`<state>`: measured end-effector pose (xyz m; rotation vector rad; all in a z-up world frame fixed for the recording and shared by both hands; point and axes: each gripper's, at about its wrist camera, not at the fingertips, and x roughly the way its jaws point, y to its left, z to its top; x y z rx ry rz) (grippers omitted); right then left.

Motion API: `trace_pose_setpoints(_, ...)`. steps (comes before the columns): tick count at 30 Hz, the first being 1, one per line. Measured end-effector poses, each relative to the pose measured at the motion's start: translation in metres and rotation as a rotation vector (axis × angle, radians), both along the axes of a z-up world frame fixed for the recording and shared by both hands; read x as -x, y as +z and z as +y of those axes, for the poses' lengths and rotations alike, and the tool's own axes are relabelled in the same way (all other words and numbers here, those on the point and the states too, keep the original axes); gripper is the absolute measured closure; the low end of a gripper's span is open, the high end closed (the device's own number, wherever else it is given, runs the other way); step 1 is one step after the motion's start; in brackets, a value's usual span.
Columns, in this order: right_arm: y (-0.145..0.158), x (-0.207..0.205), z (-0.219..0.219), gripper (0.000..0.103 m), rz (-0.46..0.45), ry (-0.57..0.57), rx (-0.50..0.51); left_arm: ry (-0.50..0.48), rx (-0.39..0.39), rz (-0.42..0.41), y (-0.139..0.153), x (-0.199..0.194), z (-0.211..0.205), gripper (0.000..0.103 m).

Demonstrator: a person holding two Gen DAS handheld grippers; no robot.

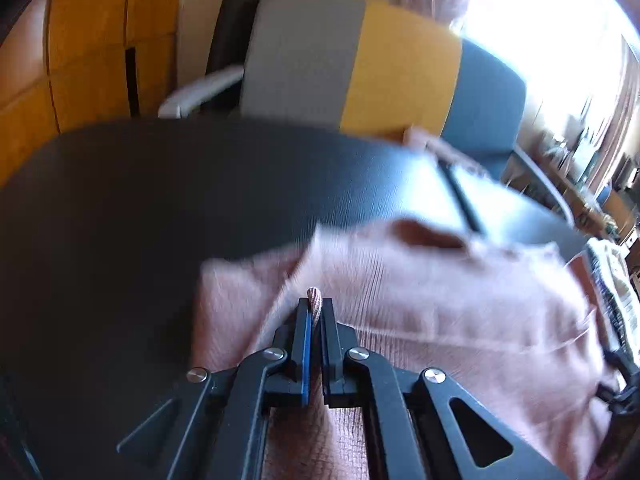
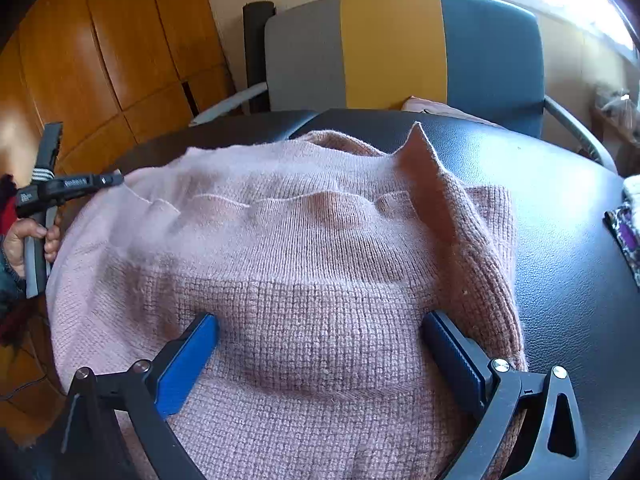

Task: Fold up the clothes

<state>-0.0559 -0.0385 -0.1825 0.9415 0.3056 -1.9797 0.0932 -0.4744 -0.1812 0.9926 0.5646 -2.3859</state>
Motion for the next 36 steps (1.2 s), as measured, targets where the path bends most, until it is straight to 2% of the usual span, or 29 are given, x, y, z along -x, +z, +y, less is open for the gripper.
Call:
trace_pose_setpoints(6,0.001,0.005,-0.010,0.000,-0.001,0.003,-0.049,0.036,-0.047,0.033,-0.011,-0.007,-0.003,0.098)
trace_pose_setpoints(10,0.005,0.006,-0.020,0.000,0.009,0.035,-0.128,0.039,-0.034,0.029,-0.011,-0.006,0.000,0.098)
trace_pose_setpoints(13,0.014,0.010,-0.021,0.000,-0.020,0.080,-0.174,0.039,-0.048,0.039,-0.012,-0.007,-0.002,0.097)
trace_pose_setpoints(15,0.027,0.016,-0.018,0.000,-0.052,0.083,-0.147,0.039,-0.060,0.048,-0.014,-0.008,-0.004,0.097)
trace_pose_setpoints(18,0.051,0.026,-0.013,0.000,-0.026,0.074,-0.070,0.039,-0.079,0.062,-0.015,-0.010,-0.008,0.097)
trace_pose_setpoints(20,0.058,0.039,-0.019,0.000,-0.054,0.090,-0.053,0.040,-0.086,0.067,-0.016,-0.010,-0.009,0.097)
trace_pose_setpoints(23,0.053,0.061,-0.032,0.000,-0.117,0.101,-0.083,0.040,-0.091,0.072,-0.016,-0.010,-0.011,0.097)
trace_pose_setpoints(27,0.040,0.075,-0.046,0.004,-0.158,0.097,-0.130,0.039,-0.100,0.078,-0.017,-0.010,-0.013,0.097)
trace_pose_setpoints(29,0.032,0.082,-0.051,0.011,-0.173,0.093,-0.150,0.039,-0.107,0.083,-0.018,-0.009,-0.015,0.097)
trace_pose_setpoints(31,0.026,0.084,-0.055,0.026,-0.177,0.100,-0.188,0.039,-0.113,0.088,-0.019,-0.009,-0.017,0.097)
trace_pose_setpoints(32,0.024,0.087,-0.060,0.029,-0.171,0.105,-0.205,0.038,-0.115,0.089,-0.019,-0.009,-0.018,0.097)
trace_pose_setpoints(33,0.025,0.085,-0.061,0.039,-0.151,0.113,-0.220,0.038,-0.115,0.089,-0.019,-0.009,-0.018,0.097)
trace_pose_setpoints(34,0.027,0.082,-0.062,0.064,-0.129,0.121,-0.234,0.038,-0.115,0.089,-0.019,-0.008,-0.019,0.097)
trace_pose_setpoints(36,0.031,0.075,-0.063,0.098,-0.072,0.132,-0.274,0.038,-0.114,0.090,-0.019,-0.008,-0.020,0.097)
